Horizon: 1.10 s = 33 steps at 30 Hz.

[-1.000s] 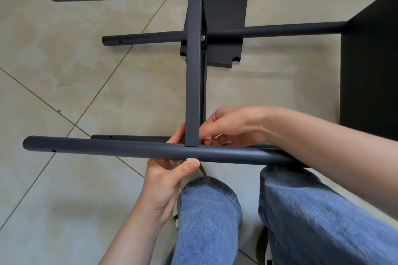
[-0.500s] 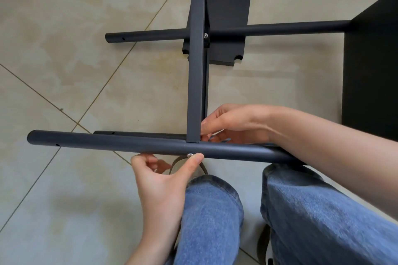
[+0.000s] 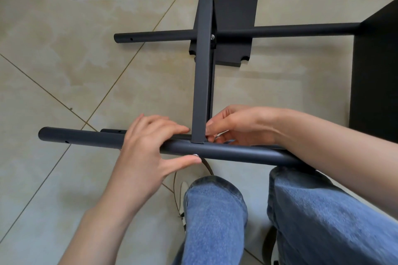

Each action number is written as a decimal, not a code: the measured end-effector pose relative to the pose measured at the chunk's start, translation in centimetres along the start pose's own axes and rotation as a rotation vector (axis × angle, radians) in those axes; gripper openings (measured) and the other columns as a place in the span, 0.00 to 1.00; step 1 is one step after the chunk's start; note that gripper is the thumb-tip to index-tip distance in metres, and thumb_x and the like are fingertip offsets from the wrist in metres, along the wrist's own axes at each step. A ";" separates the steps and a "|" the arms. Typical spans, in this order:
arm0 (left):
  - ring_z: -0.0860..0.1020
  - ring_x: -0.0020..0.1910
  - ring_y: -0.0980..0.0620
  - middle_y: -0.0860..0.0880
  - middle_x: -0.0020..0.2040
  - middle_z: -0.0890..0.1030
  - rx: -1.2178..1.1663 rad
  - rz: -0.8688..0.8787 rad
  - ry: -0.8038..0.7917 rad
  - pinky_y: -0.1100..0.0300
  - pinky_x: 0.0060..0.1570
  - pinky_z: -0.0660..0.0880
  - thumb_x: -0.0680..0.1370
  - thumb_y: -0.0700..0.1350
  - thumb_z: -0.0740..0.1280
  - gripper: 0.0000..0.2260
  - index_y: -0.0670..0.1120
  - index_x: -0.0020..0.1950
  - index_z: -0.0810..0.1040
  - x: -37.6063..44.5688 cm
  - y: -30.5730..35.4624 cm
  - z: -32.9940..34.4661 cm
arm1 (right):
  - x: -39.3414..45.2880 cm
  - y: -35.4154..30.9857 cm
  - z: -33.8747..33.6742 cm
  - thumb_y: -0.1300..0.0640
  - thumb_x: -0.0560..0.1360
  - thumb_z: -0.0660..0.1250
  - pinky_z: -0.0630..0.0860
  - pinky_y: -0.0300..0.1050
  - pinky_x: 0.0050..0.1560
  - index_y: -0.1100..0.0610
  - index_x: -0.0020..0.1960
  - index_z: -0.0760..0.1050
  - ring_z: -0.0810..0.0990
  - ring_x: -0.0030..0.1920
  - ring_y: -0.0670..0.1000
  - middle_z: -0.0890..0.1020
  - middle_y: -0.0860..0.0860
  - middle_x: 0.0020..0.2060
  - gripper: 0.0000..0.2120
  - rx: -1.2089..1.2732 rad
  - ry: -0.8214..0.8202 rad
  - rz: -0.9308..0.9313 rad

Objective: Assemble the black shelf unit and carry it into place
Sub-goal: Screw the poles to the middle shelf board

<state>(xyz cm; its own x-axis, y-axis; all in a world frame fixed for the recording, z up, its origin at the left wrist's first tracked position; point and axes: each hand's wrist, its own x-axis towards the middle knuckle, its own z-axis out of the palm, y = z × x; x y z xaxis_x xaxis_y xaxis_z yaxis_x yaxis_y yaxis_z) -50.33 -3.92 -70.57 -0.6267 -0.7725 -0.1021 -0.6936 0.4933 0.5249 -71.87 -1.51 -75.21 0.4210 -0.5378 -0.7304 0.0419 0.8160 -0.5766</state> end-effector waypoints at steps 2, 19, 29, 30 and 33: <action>0.76 0.53 0.55 0.58 0.44 0.79 -0.070 -0.004 -0.040 0.42 0.67 0.68 0.63 0.63 0.74 0.25 0.47 0.49 0.87 0.5 -0.3 -0.3 | 0.1 0.0 0.0 0.61 0.77 0.68 0.70 0.49 0.52 0.59 0.40 0.82 0.75 0.39 0.51 0.79 0.53 0.37 0.08 -0.002 0.006 0.004; 0.73 0.41 0.55 0.66 0.40 0.74 -0.039 0.072 0.023 0.57 0.71 0.62 0.67 0.65 0.70 0.21 0.50 0.46 0.85 0.2 -0.9 0.6 | 0.0 -0.1 0.0 0.60 0.77 0.68 0.71 0.46 0.47 0.59 0.42 0.82 0.75 0.39 0.50 0.80 0.52 0.37 0.07 -0.036 -0.006 0.007; 0.74 0.48 0.59 0.64 0.44 0.80 -0.035 0.075 0.007 0.59 0.70 0.61 0.70 0.67 0.68 0.28 0.63 0.69 0.70 0.0 -0.8 0.2 | 0.2 0.0 0.0 0.53 0.76 0.70 0.72 0.45 0.46 0.56 0.39 0.82 0.75 0.37 0.49 0.80 0.52 0.36 0.09 -0.059 -0.047 -0.002; 0.74 0.47 0.56 0.62 0.44 0.80 -0.001 0.100 -0.020 0.59 0.71 0.60 0.72 0.67 0.66 0.30 0.63 0.73 0.67 0.0 -0.9 0.2 | 0.1 0.1 -0.1 0.55 0.77 0.69 0.72 0.46 0.48 0.58 0.41 0.82 0.76 0.37 0.49 0.80 0.53 0.37 0.09 -0.056 -0.051 -0.005; 0.71 0.42 0.49 0.55 0.42 0.76 0.116 0.204 -0.071 0.54 0.60 0.67 0.77 0.63 0.62 0.28 0.60 0.77 0.65 0.0 -0.8 0.1 | 0.1 0.1 -0.3 0.60 0.77 0.67 0.68 0.51 0.51 0.60 0.39 0.80 0.74 0.38 0.51 0.78 0.54 0.35 0.10 -0.069 -0.038 -0.006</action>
<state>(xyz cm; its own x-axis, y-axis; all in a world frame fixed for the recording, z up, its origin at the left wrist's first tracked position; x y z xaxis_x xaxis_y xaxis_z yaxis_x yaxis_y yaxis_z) -49.80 -4.29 -71.14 -0.7784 -0.6244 -0.0653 -0.5839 0.6819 0.4406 -72.09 -1.56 -75.40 0.4552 -0.5331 -0.7131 -0.0171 0.7955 -0.6057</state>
